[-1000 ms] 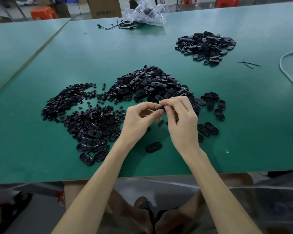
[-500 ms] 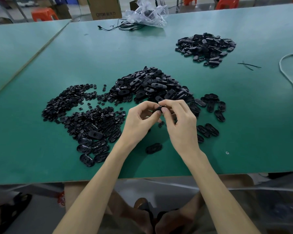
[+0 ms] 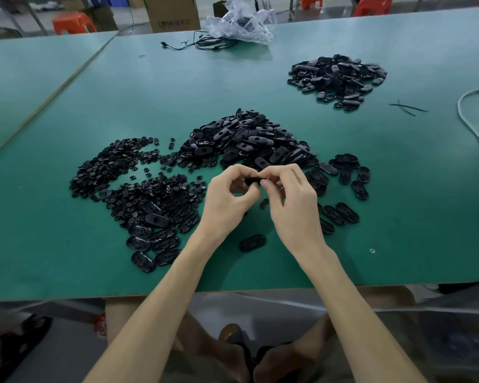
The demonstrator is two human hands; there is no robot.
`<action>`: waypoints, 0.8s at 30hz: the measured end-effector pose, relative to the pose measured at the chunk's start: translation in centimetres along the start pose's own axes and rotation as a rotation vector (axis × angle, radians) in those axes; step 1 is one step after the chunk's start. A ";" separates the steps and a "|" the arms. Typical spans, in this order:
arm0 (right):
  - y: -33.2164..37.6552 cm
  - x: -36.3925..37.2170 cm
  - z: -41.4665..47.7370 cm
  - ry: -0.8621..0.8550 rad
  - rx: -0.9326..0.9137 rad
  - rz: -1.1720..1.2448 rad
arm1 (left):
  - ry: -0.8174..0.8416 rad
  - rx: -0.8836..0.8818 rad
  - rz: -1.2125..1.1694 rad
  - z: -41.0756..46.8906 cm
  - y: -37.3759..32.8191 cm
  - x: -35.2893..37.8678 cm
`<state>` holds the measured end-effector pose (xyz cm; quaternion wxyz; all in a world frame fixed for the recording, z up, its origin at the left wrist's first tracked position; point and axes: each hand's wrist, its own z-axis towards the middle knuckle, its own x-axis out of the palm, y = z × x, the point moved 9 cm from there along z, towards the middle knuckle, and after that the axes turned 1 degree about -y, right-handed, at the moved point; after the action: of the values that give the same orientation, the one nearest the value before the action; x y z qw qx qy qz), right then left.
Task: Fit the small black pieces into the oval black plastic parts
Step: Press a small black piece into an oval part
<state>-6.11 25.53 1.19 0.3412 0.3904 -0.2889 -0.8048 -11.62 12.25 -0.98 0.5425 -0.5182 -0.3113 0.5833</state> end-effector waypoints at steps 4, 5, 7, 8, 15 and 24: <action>0.1 0.1 0.1 0.009 -0.005 0.001 | -0.009 0.001 0.025 0.1 -0.1 -0.1; 0.1 0.2 0.1 0.010 -0.009 -0.003 | -0.011 -0.001 0.027 0.1 -0.1 -0.1; 0.2 0.3 0.1 0.016 -0.018 -0.014 | -0.016 -0.009 0.027 0.1 -0.1 -0.1; 0.2 0.3 0.1 0.017 -0.021 -0.017 | -0.017 -0.013 0.025 0.1 0.0 -0.1; -0.4 -0.6 0.3 -0.057 0.016 0.022 | 0.014 -0.004 -0.111 0.2 0.0 -0.1; 0.0 -0.5 0.4 -0.038 -0.048 -0.006 | -0.001 0.018 -0.043 0.2 -0.2 -0.3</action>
<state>-6.19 26.02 1.67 0.3424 0.3674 -0.2746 -0.8200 -11.76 12.06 -0.72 0.5592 -0.5065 -0.3174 0.5745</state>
